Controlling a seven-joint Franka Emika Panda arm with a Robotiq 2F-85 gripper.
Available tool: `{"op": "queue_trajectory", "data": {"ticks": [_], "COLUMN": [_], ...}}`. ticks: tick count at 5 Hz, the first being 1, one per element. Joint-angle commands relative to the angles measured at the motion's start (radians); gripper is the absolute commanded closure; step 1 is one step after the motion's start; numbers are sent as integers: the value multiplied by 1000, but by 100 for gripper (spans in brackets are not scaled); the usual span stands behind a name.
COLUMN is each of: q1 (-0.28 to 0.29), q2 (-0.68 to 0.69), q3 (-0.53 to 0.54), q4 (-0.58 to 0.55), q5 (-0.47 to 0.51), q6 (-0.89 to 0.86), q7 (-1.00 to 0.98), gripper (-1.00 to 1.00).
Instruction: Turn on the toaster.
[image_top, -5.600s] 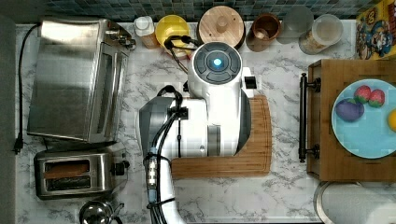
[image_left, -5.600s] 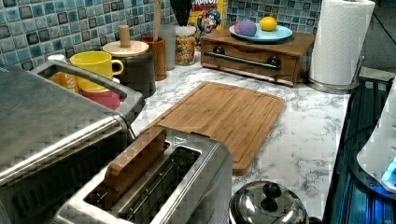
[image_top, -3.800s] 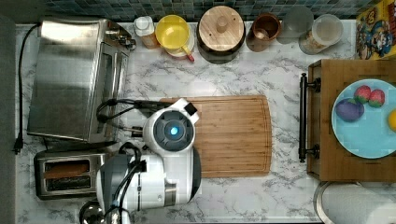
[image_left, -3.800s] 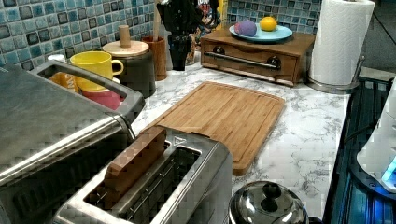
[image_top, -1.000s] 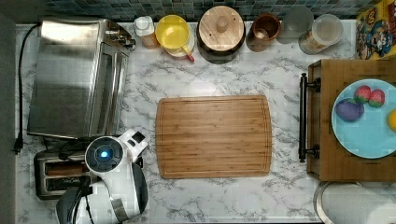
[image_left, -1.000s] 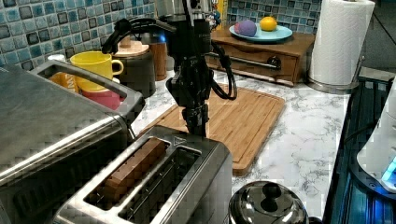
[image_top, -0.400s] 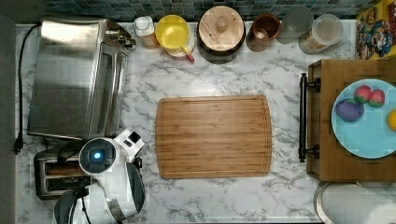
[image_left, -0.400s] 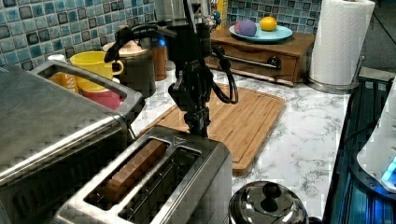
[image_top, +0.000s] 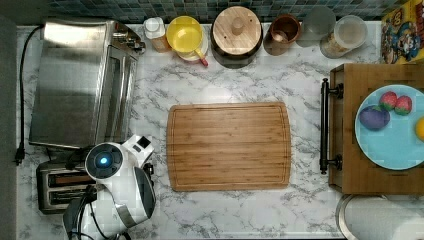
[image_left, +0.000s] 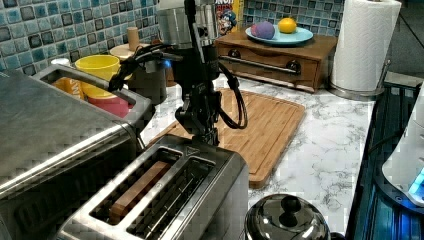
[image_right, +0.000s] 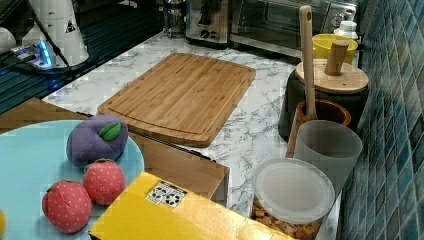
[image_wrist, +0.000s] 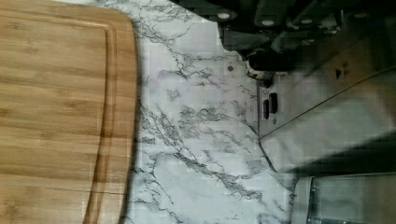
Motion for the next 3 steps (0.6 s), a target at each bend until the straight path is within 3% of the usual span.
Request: {"op": "queue_trajectory", "data": {"ticks": [1, 3], "q1": [-31, -31], "q2": [123, 123], "q3": [-49, -49], "q4": [-168, -168], "q5": [-36, -36], "q6": [28, 27], "q7": [13, 13], "gripper": [100, 100]}}
